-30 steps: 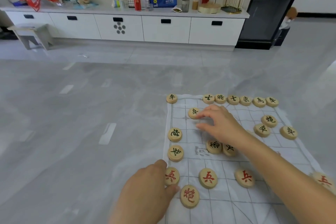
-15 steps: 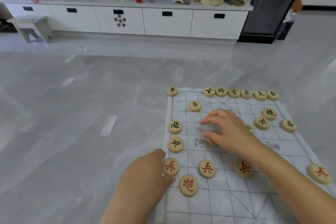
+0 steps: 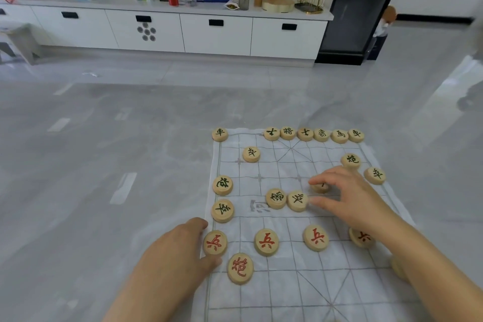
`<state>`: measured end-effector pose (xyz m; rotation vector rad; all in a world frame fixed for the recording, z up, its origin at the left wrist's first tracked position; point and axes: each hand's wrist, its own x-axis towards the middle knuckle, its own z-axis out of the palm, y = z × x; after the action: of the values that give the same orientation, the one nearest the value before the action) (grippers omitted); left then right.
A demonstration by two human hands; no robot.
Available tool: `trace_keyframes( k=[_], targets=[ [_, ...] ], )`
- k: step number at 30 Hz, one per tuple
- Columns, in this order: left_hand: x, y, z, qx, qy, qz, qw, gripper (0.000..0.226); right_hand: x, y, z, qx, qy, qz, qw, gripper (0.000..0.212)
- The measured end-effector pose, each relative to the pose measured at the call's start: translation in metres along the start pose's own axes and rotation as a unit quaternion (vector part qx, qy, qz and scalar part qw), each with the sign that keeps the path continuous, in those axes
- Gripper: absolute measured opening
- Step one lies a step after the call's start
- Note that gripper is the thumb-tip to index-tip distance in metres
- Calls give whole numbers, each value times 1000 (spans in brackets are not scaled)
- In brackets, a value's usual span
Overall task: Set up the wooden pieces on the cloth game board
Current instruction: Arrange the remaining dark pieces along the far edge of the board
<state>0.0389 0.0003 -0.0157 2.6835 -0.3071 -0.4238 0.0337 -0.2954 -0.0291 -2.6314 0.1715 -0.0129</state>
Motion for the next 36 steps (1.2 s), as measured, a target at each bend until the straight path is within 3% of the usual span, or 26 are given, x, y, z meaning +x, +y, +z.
trace_keyframes(
  k=[7, 14, 17, 23, 28, 32, 36],
  targets=[
    [-1, 5, 1, -7, 38, 21, 999, 59, 2, -23, 15, -63, -17, -30, 997, 57],
    [2, 13, 9, -13, 73, 57, 996, 51, -25, -10, -4, -123, -15, 11, 992, 68],
    [2, 20, 12, -21, 92, 86, 992, 49, -61, -1, -16, -112, -4, 27, 993, 62],
    [2, 28, 21, -15, 77, 101, 992, 48, -110, 1, -12, 26, 42, 54, 997, 47],
    [6, 44, 28, -72, 111, 91, 987, 31, -111, 9, -5, 107, 93, 55, 988, 33],
    [37, 71, 31, -60, 118, 75, 988, 38, -110, 15, -11, 100, 137, 48, 984, 27],
    [70, 92, 39, 14, 94, 63, 993, 49, -110, 22, -4, 21, 156, 38, 987, 30]
  ],
)
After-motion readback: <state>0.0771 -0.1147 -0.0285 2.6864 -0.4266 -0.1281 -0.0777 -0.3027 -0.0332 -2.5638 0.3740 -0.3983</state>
